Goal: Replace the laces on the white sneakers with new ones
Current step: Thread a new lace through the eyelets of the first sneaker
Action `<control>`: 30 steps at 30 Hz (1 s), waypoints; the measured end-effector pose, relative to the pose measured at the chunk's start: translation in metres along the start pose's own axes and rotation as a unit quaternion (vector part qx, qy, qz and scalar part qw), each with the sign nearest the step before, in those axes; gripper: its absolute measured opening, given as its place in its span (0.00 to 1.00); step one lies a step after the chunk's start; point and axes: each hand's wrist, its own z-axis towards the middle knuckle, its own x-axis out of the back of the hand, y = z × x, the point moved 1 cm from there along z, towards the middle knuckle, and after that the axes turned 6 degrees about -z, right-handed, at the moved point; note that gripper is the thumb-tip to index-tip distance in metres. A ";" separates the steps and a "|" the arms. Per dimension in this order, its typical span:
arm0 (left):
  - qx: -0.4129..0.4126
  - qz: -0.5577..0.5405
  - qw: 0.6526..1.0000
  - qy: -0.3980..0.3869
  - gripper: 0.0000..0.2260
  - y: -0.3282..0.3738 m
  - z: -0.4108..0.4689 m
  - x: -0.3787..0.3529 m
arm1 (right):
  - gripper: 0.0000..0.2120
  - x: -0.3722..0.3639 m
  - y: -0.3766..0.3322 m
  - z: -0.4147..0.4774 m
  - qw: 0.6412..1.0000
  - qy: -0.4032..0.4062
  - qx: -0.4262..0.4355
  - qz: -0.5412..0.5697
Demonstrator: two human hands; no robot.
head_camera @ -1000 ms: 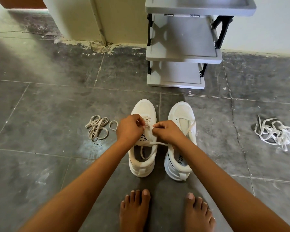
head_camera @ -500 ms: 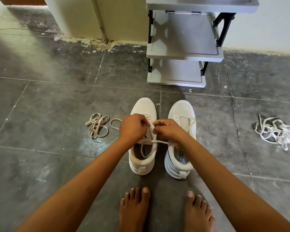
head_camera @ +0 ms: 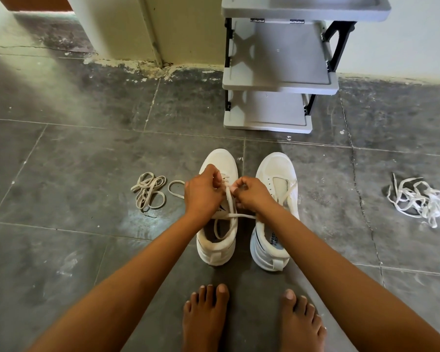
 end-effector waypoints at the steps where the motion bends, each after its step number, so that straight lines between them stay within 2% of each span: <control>1: -0.005 0.004 1.000 -0.010 0.09 -0.003 0.000 0.002 | 0.03 -0.001 0.000 0.001 1.000 0.007 0.004 -0.014; 5: -0.033 0.125 0.992 -0.010 0.11 -0.020 -0.002 0.021 | 0.06 0.000 0.002 0.001 0.994 0.042 0.026 -0.094; 9: -0.012 0.124 0.992 -0.027 0.08 -0.023 -0.005 0.031 | 0.07 0.017 -0.007 -0.005 0.977 0.094 0.066 -0.177; 10: -0.010 0.134 0.990 -0.030 0.08 -0.023 -0.004 0.032 | 0.06 0.029 -0.013 -0.006 0.980 0.115 0.071 -0.147; 12: -0.008 0.150 0.988 -0.037 0.08 -0.020 -0.004 0.032 | 0.05 0.060 -0.029 -0.013 0.988 0.113 0.089 0.053; 14: -0.006 0.162 0.985 -0.062 0.08 -0.017 -0.002 0.031 | 0.08 0.086 -0.046 -0.023 0.949 0.054 0.137 0.280; 15: -0.003 0.170 0.982 -0.078 0.09 -0.016 -0.001 0.031 | 0.09 0.089 -0.051 -0.025 0.926 0.026 0.154 0.342; 16: 0.002 0.175 0.980 -0.094 0.10 -0.014 0.002 0.031 | 0.09 0.086 -0.053 -0.026 0.921 0.008 0.152 0.359; 17: 0.009 0.172 0.979 -0.105 0.11 -0.013 0.003 0.033 | 0.09 0.077 -0.055 -0.025 0.932 0.003 0.135 0.335; 18: 0.015 0.165 0.980 -0.115 0.12 -0.013 0.005 0.034 | 0.08 0.064 -0.052 -0.023 0.960 0.013 0.117 0.254; 19: 0.021 0.156 0.981 -0.117 0.12 -0.015 0.006 0.035 | 0.07 0.051 -0.046 -0.019 0.986 0.026 0.112 0.117; 20: 0.019 0.152 0.982 -0.114 0.12 -0.017 0.005 0.035 | 0.07 0.041 -0.035 -0.014 0.991 0.039 0.121 -0.043; 21: 0.006 0.160 0.981 -0.109 0.11 -0.018 0.006 0.035 | 0.09 0.033 -0.025 -0.007 0.974 0.042 0.138 -0.174; 22: -0.007 0.170 0.980 -0.105 0.10 -0.020 0.004 0.034 | 0.12 0.027 -0.014 -0.004 0.955 0.030 0.144 -0.258; 23: -0.017 0.176 0.979 -0.101 0.09 -0.021 0.003 0.033 | 0.13 0.023 -0.007 -0.002 0.944 0.014 0.142 -0.297; 26: -0.024 0.179 0.979 -0.097 0.08 -0.022 0.003 0.032 | 0.12 0.019 0.001 -0.002 0.941 -0.010 0.135 -0.309; 30: -0.025 0.197 0.976 -0.093 0.05 -0.020 0.004 0.030 | 0.07 0.027 -0.007 0.000 0.947 0.017 0.150 -0.283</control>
